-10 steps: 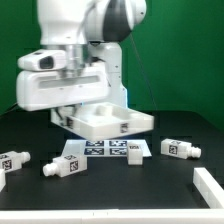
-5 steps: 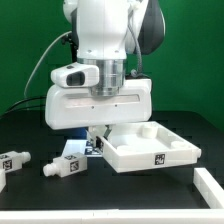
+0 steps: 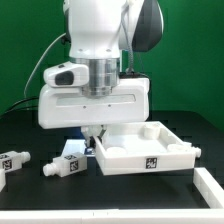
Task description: Assemble square table
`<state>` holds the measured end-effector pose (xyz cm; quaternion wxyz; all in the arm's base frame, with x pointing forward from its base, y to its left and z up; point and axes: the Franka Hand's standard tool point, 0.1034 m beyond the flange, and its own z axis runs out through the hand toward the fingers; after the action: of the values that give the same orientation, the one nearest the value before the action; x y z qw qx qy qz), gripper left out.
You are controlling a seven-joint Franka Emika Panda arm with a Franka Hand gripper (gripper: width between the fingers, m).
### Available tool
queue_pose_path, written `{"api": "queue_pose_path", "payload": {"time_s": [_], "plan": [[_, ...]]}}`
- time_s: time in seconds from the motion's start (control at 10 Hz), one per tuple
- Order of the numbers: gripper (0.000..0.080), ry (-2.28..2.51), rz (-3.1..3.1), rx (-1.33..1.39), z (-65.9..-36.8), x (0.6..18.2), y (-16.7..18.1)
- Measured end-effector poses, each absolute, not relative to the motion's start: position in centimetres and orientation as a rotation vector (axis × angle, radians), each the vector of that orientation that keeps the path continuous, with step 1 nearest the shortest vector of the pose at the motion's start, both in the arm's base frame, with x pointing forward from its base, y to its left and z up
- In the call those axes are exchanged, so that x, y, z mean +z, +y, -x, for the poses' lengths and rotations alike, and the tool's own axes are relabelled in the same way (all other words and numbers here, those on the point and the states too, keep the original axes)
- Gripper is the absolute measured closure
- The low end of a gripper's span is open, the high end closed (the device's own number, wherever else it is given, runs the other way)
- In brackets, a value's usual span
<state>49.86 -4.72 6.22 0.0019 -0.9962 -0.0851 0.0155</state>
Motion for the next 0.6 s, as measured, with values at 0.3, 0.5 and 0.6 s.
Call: {"api": "queue_pose_path", "payload": {"time_s": [0.3, 0.5, 0.6], "plan": [[0.0745, -0.149, 3.121, 0.104, -53.9, 5.4, -4.3], [0.0745, -0.155, 3.117, 0.11, -53.5, 5.1, -4.2], [0.0745, -0.15, 3.114, 0.112, -53.4, 5.0, -4.2]]}}
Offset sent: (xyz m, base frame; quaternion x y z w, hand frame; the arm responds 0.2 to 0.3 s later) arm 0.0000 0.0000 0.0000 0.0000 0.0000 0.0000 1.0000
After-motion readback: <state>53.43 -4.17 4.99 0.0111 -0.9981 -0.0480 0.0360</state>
